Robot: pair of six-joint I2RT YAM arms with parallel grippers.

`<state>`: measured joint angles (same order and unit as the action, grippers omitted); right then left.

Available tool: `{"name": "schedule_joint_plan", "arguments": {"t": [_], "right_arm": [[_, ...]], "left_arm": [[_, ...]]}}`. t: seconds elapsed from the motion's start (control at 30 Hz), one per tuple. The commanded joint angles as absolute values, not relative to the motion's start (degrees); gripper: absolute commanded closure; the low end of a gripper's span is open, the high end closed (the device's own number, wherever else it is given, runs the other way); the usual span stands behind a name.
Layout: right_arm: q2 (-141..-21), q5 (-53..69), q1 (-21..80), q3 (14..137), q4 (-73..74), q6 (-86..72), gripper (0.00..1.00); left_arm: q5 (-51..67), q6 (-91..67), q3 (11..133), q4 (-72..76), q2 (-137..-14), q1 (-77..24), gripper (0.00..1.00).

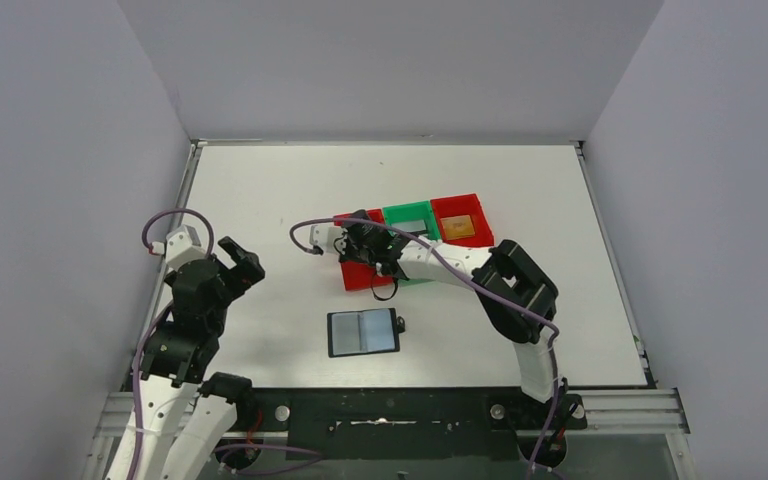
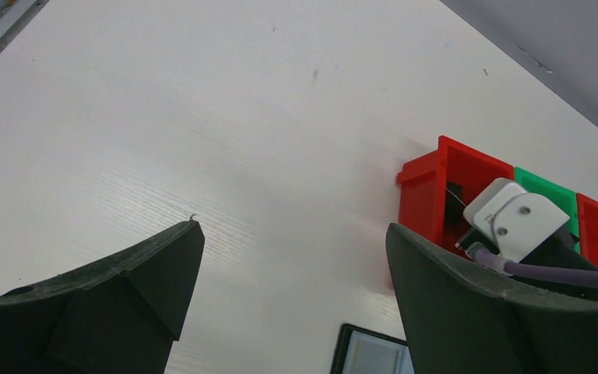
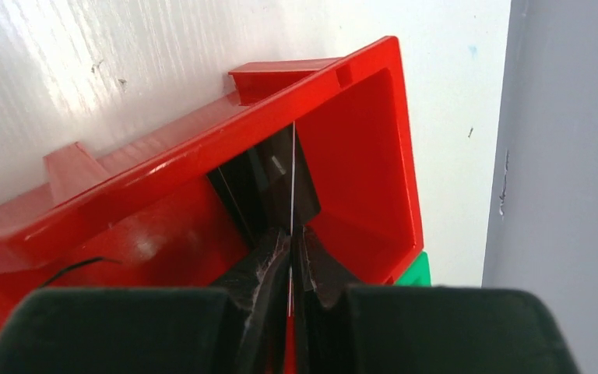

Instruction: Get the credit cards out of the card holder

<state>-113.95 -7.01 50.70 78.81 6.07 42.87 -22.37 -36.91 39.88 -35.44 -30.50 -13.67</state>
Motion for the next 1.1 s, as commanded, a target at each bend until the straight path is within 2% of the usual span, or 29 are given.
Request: {"name": "schedule_joint_plan", "arguments": {"t": [0.0,0.23,0.43,0.8,1.07], "right_arm": [[-115.72,-8.06,50.17,82.60,3.54,45.91,1.00],[-118.71,-9.31,50.10,83.85,2.54,48.19,0.98],[-120.74,-9.52,49.88,83.59,2.76,49.68,0.91],[-116.92,-3.08,48.13,81.88,1.85,41.79,0.65],[-113.87,0.91,46.55,81.13,0.15,36.27,0.54]], "left_arm": [[-23.59,-37.35,40.12,-34.39,-29.84,-13.09,0.11],[-22.97,-37.07,39.97,-34.26,-30.22,-13.01,0.11],[-23.03,-37.00,39.95,-34.14,-30.06,-12.77,0.11],[-22.25,-36.75,39.81,-33.72,-30.43,-12.57,0.11],[-21.83,-36.58,39.72,-33.61,-30.63,-12.46,0.11]]}}
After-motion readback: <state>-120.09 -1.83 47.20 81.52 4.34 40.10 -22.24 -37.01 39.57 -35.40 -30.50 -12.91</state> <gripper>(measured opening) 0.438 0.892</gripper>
